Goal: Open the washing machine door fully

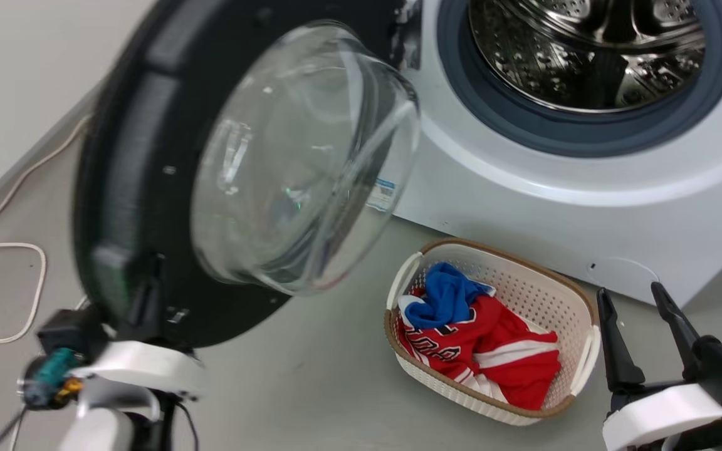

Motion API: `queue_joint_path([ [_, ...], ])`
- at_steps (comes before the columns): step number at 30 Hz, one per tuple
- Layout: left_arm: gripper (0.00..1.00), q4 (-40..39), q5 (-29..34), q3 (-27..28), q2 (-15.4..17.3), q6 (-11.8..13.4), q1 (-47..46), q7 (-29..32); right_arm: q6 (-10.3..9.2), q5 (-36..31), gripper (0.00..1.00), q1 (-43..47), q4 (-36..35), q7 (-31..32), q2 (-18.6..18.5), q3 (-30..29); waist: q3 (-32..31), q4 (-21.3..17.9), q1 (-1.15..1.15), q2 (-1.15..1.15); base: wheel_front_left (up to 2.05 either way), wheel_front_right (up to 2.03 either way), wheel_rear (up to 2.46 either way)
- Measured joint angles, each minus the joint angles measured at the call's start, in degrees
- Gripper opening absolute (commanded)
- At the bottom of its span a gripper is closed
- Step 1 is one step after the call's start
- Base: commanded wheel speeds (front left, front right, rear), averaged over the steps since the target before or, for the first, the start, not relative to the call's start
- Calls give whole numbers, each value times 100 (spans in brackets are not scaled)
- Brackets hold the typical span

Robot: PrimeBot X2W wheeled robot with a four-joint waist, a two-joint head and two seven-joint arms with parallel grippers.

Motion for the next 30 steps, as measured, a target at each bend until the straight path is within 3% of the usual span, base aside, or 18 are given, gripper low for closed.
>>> queue_joint_path([
  [17, 0, 1970, -673, 1262, 1040, -493, -1188, -378, 0, -78, 100, -415, -27, 27, -108, 12, 690, -596, 0, 0, 0, 0, 0],
  [24, 0, 2680, -727, 1428, 1212, -662, -1522, -500, 0, -85, 100, -470, 102, -44, -104, -11, 669, -699, 0, 0, 0, 0, 0],
  [30, 0, 2596, -492, 1357, 1103, -634, -1510, -571, 0, -83, 100, -465, 237, -129, -81, -11, 497, -766, 0, 0, 0, 0, 0],
])
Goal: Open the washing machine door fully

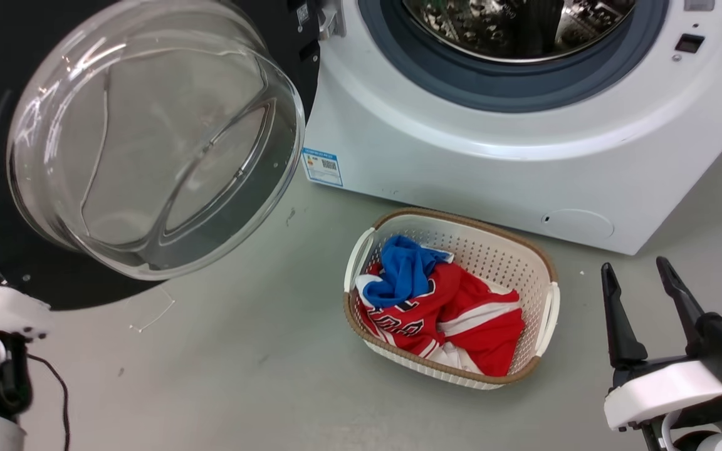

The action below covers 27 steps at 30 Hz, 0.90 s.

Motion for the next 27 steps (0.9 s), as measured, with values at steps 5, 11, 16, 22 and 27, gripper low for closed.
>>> queue_joint_path([
  [5, 0, -600, 233, -94, -277, 91, 609, -9, 0, 37, 100, 136, 152, -96, 36, -20, -286, -67, 0, 0, 0, 0, 0],
  [11, 0, -1361, 579, -472, -495, 178, 1458, -16, 0, 107, 100, 318, 276, -125, 58, 36, -675, -192, 0, 0, 0, 0, 0],
  [16, 0, -1954, 788, -907, -748, 285, 2018, 133, 0, 111, 100, 460, 348, -167, 71, 48, -902, -408, -1, 0, 0, 0, 0],
  [22, 0, -2386, 873, -1372, -1016, 274, 2283, 354, 0, 122, 100, 482, 377, -160, 77, 78, -1055, -781, -1, 0, 0, 0, 0],
  [27, 18, -2436, 924, -1524, -1004, 229, 2220, 466, 0, 120, 100, 538, 357, -134, 78, 81, -1117, -1122, -1, 0, 0, 0, 0],
])
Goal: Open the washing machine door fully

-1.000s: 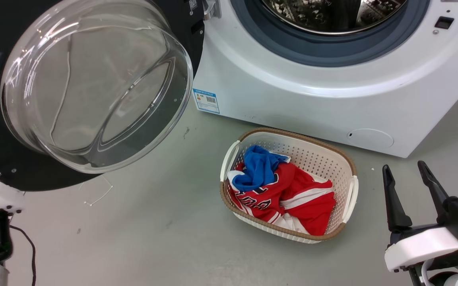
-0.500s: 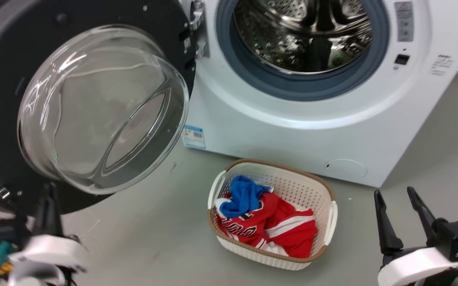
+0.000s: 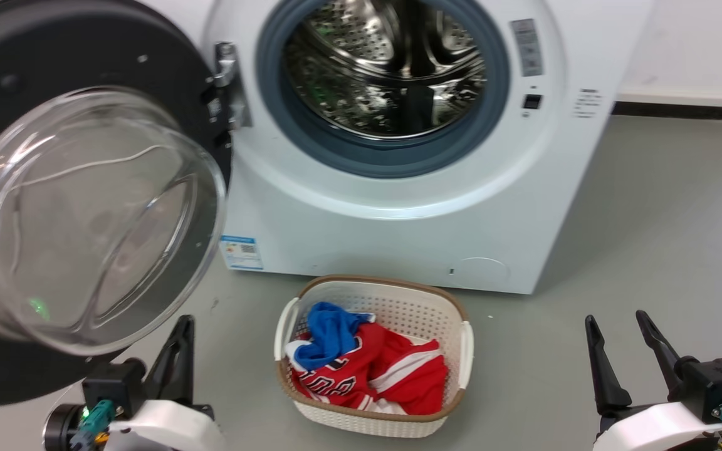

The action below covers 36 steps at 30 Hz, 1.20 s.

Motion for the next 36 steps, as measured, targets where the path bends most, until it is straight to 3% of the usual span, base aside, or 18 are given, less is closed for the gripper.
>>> queue_joint_path([
  [2, 47, 9, 44, -67, -3, 1, -81, 40, 0, 0, 100, 20, -9, 25, 0, 13, -15, -140, 0, 0, 0, 0, 0],
  [4, 97, 46, 82, -113, -3, 5, -134, 62, 0, 2, 100, 35, -14, 29, 0, 11, -27, -279, 0, 0, 0, 0, 0],
  [5, 100, 69, 104, -118, -2, 10, -154, 65, 0, 9, 100, 40, -14, 40, -1, 8, -32, -344, 0, 0, 0, 0, 0],
  [16, 100, 296, 201, -201, 9, 107, -275, 32, 0, 59, 100, 57, -11, 42, 0, 85, 30, -806, 0, 0, 0, 0, 0],
  [36, 100, 559, 158, -256, -35, 157, -414, -171, 0, 59, 100, -67, 58, -38, 0, 81, 206, -882, 0, 0, 0, 0, 0],
])
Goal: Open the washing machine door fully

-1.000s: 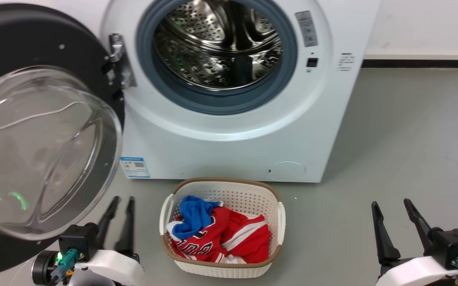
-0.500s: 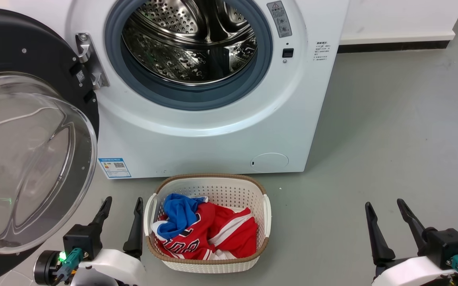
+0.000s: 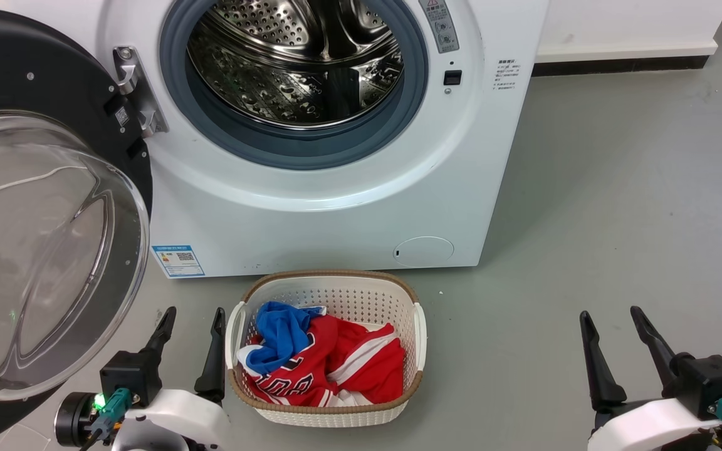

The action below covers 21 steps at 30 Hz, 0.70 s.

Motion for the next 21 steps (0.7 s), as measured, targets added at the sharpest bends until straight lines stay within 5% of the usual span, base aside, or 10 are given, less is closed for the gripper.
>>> queue_joint_path([
  [10, 100, 7, -58, -18, 15, -3, -12, -25, 0, 10, 100, -2, 9, -23, 0, 13, 32, 4, 0, 0, 0, 0, 0],
  [11, 0, 15, -57, -20, 12, -8, -7, -33, 0, 9, 0, 3, 23, -22, 0, 14, 34, 3, 0, 0, 0, 0, 0],
  [14, 0, 152, -67, -49, -55, -2, 85, -22, 0, 21, 0, 82, 162, -13, 1, 23, 33, 3, 0, 0, 0, 0, 0],
  [21, 0, 208, -983, 198, -233, -169, 120, 223, 0, 1229, 0, 46, 354, 36, -33, 38, 20, 23, 0, 0, 0, 0, 0],
])
